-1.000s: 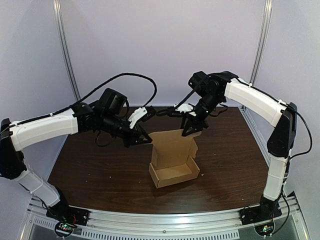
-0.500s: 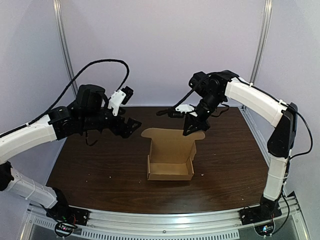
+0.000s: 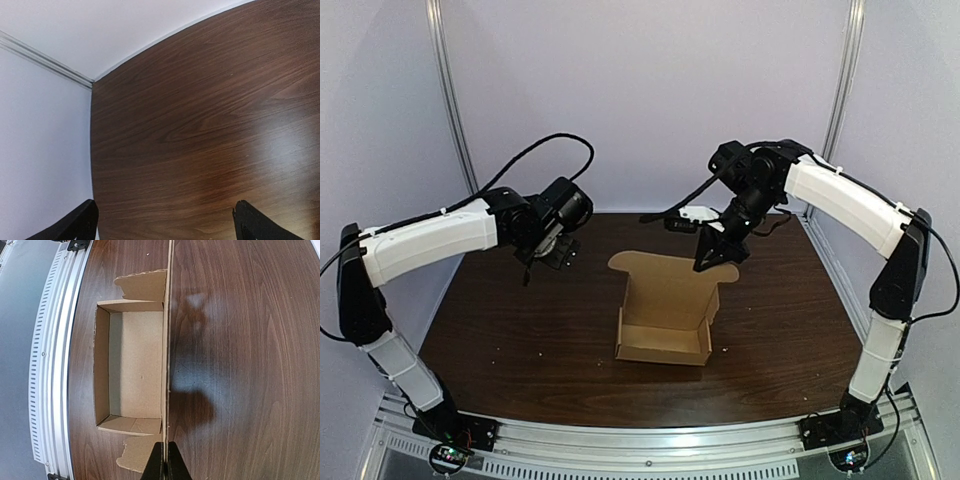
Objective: Fold the paper box
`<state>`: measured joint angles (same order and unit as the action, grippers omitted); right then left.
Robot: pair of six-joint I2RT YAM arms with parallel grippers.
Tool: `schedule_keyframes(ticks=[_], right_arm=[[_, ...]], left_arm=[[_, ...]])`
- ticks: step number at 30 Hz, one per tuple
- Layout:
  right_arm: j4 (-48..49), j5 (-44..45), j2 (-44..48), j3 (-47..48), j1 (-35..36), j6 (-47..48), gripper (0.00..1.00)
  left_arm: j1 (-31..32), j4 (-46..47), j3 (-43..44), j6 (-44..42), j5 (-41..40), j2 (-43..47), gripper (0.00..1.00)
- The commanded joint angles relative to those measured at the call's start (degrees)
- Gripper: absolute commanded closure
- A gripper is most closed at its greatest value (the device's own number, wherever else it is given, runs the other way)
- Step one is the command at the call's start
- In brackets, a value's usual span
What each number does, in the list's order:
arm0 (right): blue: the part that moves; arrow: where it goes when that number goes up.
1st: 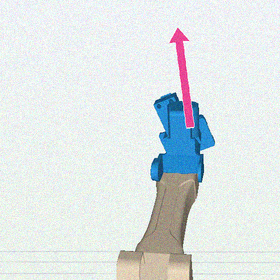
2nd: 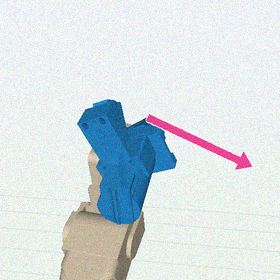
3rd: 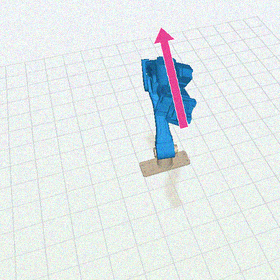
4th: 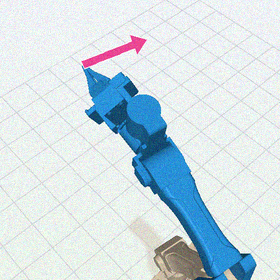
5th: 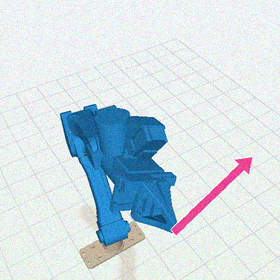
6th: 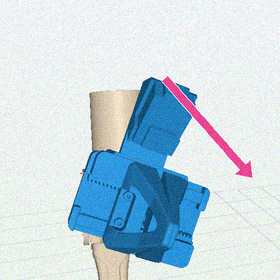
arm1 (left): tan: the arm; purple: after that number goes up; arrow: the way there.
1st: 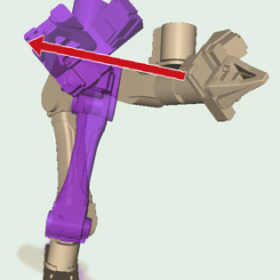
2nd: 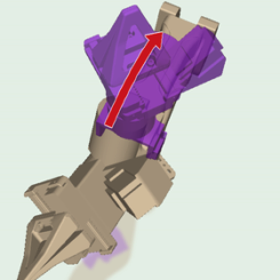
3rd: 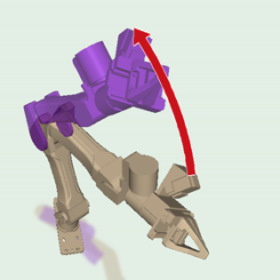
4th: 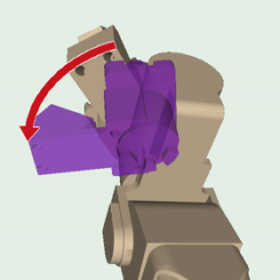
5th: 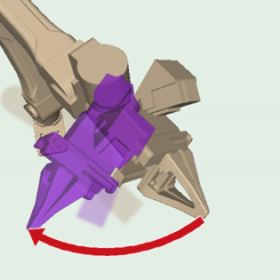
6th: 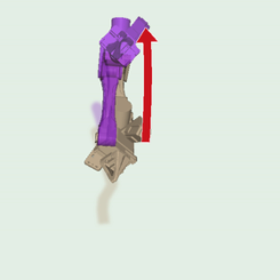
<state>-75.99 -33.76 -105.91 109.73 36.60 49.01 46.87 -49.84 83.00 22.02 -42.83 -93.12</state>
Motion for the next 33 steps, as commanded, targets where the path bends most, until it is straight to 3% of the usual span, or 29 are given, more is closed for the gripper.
schedule_keyframes(ticks=[1,5,11,14,18,22,30,33], right_arm=[[1.5,-1.3,2.1,-1.3,-0.4,-2.2,1.0],[2.4,-2.6,2.8,-2.4,-0.4,-3.0,1.0],[3.5,-4.1,3.4,-3.2,-0.6,-3.6,1.0],[3.4,-5.1,3.4,-3.0,-0.5,-3.9,1.0],[3.4,-5.3,3.8,-2.9,-0.6,-4.3,1.0],[3.2,-5.0,3.8,-3.0,-0.6,-5.1,1.0],[0.5,-7.1,3.3,-3.7,-0.6,-4.5,1.0],[0.5,-7.5,3.8,-4.6,-0.5,-4.4,1.0]], left_arm=[[-0.2,0.7,-6.4,-0.2,-7.6,9.1,0.03],[-0.3,18.2,-18.3,-8.3,0.5,20.0,0.03],[-0.4,19.9,-19.4,-11.7,4.1,21.3,0.03],[-0.4,23.0,-20.0,-11.2,2.8,23.4,0.03],[-0.5,42.1,-31.4,-18.2,-3.6,26.2,0.03],[-0.5,35.4,-30.1,-18.8,-4.2,20.6,0.03],[-1.0,39.4,-27.3,-21.5,19.5,26.3,0.03],[-3.8,31.8,-19.5,-21.4,38.5,22.2,0.09]])
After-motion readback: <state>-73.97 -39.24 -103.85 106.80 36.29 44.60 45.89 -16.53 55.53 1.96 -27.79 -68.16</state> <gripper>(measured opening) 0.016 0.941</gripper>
